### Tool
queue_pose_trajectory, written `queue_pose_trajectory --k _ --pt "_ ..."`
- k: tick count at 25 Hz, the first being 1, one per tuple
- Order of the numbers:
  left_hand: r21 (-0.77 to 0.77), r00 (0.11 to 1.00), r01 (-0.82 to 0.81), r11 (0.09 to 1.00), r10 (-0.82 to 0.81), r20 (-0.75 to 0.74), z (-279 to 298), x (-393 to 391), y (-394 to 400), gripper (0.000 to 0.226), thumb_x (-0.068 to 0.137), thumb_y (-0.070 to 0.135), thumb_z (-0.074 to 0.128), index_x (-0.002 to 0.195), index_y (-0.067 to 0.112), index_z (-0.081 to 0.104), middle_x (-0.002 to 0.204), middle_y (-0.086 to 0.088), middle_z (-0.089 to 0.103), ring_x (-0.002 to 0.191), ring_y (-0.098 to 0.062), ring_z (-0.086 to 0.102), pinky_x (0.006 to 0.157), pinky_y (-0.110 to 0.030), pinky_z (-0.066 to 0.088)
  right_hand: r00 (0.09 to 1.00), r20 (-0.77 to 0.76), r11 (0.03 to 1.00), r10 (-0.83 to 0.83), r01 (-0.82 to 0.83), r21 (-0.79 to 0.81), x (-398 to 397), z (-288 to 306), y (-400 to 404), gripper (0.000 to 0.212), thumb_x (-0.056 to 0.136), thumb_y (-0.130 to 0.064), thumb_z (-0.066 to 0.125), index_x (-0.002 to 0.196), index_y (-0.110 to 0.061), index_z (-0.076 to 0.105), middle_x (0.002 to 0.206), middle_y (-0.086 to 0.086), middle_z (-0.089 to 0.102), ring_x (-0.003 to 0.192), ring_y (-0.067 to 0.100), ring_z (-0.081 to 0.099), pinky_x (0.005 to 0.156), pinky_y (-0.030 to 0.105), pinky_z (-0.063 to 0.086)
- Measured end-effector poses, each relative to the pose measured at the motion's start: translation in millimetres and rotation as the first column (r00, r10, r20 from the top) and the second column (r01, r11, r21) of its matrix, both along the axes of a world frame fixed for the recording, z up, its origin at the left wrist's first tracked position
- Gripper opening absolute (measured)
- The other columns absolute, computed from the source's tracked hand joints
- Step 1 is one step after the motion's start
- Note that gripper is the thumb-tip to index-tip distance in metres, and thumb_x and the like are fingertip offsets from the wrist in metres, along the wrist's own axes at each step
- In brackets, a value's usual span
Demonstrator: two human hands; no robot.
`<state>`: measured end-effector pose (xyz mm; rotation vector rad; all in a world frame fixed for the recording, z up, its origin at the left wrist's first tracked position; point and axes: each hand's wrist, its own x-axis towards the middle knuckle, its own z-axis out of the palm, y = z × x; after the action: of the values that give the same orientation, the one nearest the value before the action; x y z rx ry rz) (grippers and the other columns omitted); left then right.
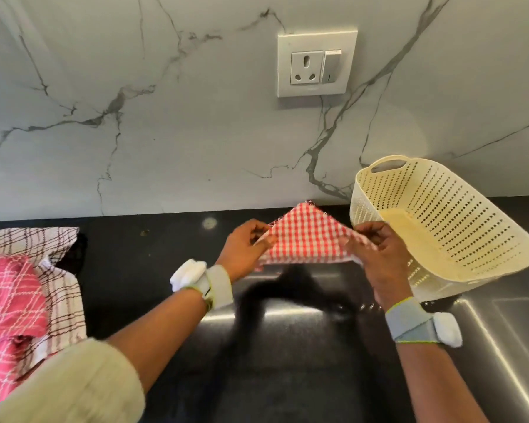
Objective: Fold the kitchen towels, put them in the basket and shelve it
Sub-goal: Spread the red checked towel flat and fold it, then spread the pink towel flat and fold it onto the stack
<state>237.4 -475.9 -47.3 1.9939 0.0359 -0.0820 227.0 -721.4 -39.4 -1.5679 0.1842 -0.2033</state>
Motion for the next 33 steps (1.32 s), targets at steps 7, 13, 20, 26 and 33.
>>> queue_pose_trajectory --k 7,13,20,26,33 --pt "0.277 0.992 -0.125 0.953 0.118 0.04 -24.2 91.3 -31.8 0.008 0.09 0.025 0.061 0.096 0.03 0.059 0.101 0.002 0.066 0.093 -0.02 0.063 0.086 -0.04 0.053 0.967 0.23 0.871 -0.107 0.203 -0.448 67.9 -34.0 10.7 0.018 0.082 -0.01 0.072 0.092 -0.019 0.06 0.095 -0.001 0.06 0.089 0.01 0.051 0.081 0.023 0.039" --pt "0.411 0.992 -0.128 0.902 0.123 0.04 -45.2 112.5 -35.1 0.02 0.096 0.031 0.053 0.115 0.026 0.055 0.109 -0.006 0.065 0.094 -0.029 0.063 0.08 -0.038 0.052 0.969 0.231 0.679 -0.084 0.225 -0.698 103.0 -63.2 23.5 0.014 0.084 -0.008 0.068 0.095 -0.013 0.062 0.103 0.008 0.061 0.092 0.027 0.058 0.073 0.026 0.042" --pt "0.478 0.997 -0.056 0.877 0.022 0.077 -43.2 52.2 -8.0 0.061 0.098 0.043 0.045 0.15 0.016 0.027 0.145 -0.009 0.043 0.133 -0.031 0.035 0.108 -0.048 0.034 0.97 0.232 0.424 -0.066 0.238 -0.874 74.2 -51.4 32.7 0.036 0.082 -0.018 0.064 0.117 -0.012 0.059 0.138 0.018 0.043 0.133 0.039 0.034 0.109 0.051 0.032" --pt "0.387 0.996 -0.067 0.92 0.037 0.085 -40.1 -76.6 97.2 0.045 0.086 0.045 0.05 0.122 0.021 0.06 0.126 0.001 0.056 0.119 -0.021 0.046 0.104 -0.04 0.038 0.952 0.254 0.592 0.171 0.106 -0.799 10.7 -30.1 109.7 0.017 0.076 -0.012 0.073 0.092 -0.012 0.067 0.126 0.016 0.049 0.125 0.039 0.037 0.105 0.039 0.029" --pt "0.537 0.975 -0.2 0.82 0.109 0.196 -45.9 -181.4 258.5 0.022 0.084 0.029 0.066 0.106 0.024 0.065 0.109 0.003 0.055 0.105 -0.019 0.05 0.094 -0.036 0.042 0.812 0.113 0.607 0.573 -0.328 -0.724 -92.1 -61.4 294.5 0.02 0.073 -0.01 0.075 0.082 -0.026 0.066 0.097 -0.006 0.062 0.095 0.019 0.061 0.092 0.028 0.042"
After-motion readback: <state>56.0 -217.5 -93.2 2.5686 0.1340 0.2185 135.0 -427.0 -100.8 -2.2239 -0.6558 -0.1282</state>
